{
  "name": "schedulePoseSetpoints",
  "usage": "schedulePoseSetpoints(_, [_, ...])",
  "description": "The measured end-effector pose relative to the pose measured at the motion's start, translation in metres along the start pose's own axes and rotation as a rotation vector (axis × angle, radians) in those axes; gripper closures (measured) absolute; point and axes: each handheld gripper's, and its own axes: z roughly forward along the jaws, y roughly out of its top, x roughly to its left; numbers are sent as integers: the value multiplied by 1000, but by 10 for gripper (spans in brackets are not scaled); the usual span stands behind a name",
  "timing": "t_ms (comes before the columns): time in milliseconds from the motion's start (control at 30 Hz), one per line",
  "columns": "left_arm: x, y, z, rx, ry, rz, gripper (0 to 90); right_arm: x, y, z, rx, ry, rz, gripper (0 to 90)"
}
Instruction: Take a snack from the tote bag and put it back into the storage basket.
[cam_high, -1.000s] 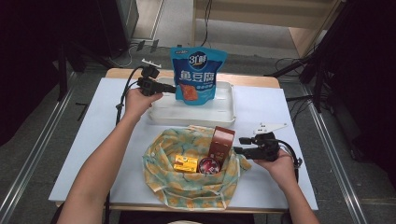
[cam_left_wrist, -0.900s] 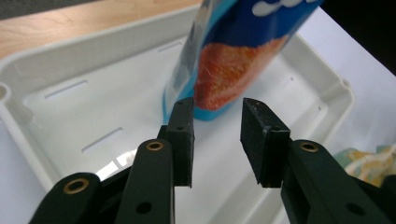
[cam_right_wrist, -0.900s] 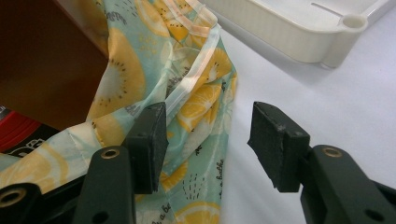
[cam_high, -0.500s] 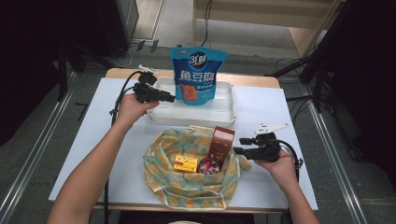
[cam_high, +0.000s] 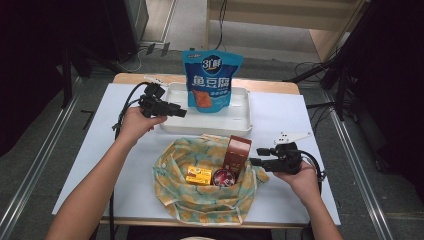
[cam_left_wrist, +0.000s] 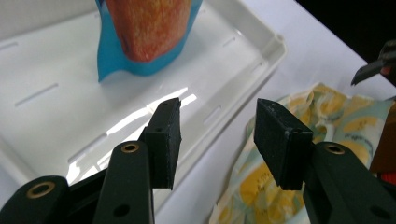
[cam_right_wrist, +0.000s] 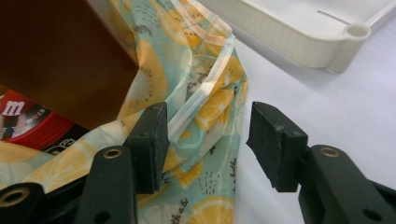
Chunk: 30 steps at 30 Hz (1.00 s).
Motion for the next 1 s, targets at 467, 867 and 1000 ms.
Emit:
schedulePoseSetpoints(467, [-16,-23,-13,-6,-20,18,497,18,10,-6,13,6,-44,478])
schedulePoseSetpoints(867, [-30,-46,-18,-12,-46,37,481,25,15,-16,13,26,-82,472])
schedulePoseSetpoints(1000, [-32,-50,-20,-22,-50,44,470,29,18,-19,22,36,-102,465])
